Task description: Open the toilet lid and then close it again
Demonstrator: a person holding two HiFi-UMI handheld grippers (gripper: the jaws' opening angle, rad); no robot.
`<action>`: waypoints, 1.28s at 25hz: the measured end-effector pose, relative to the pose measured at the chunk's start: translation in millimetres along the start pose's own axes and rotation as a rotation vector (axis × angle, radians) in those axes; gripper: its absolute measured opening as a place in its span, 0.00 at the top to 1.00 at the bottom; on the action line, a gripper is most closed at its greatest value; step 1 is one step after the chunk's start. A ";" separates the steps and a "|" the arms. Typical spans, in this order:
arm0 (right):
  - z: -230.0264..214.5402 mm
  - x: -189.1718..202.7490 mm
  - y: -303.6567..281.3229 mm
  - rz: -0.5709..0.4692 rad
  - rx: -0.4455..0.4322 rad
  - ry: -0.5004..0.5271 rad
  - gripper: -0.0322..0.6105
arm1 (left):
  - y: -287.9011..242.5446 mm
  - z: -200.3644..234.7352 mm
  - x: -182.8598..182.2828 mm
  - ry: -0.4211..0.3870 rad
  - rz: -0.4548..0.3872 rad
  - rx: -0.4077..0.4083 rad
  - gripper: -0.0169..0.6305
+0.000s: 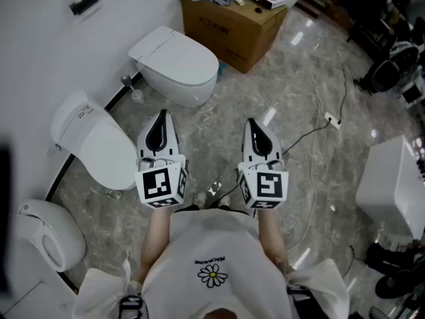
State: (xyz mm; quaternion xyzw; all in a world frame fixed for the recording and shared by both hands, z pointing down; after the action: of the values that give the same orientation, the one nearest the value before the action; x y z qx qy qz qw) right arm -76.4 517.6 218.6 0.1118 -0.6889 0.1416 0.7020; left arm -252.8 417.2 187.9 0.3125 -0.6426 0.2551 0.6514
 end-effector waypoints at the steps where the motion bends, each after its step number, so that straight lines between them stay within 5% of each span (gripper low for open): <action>1: -1.0 0.5 0.0 0.002 -0.001 0.000 0.90 | -0.5 -1.5 0.0 -0.001 0.001 0.002 0.93; 32: -88.3 53.7 -20.1 0.022 -0.068 -0.055 0.90 | -61.4 -72.3 40.5 -0.038 -0.004 0.023 0.93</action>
State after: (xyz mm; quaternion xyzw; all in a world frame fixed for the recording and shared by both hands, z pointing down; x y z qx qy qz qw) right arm 13.9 532.2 270.7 0.0840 -0.7135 0.1226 0.6847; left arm -157.0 426.0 224.9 0.3261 -0.6513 0.2552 0.6358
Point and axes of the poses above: the fingertips, and each gripper's own axes: y backward along the fingers, z to its left, x out of its underside, the point moved 1 cm from there along y, backward along the fingers, and after that the axes turned 11 degrees about x, right-handed, at the moved point
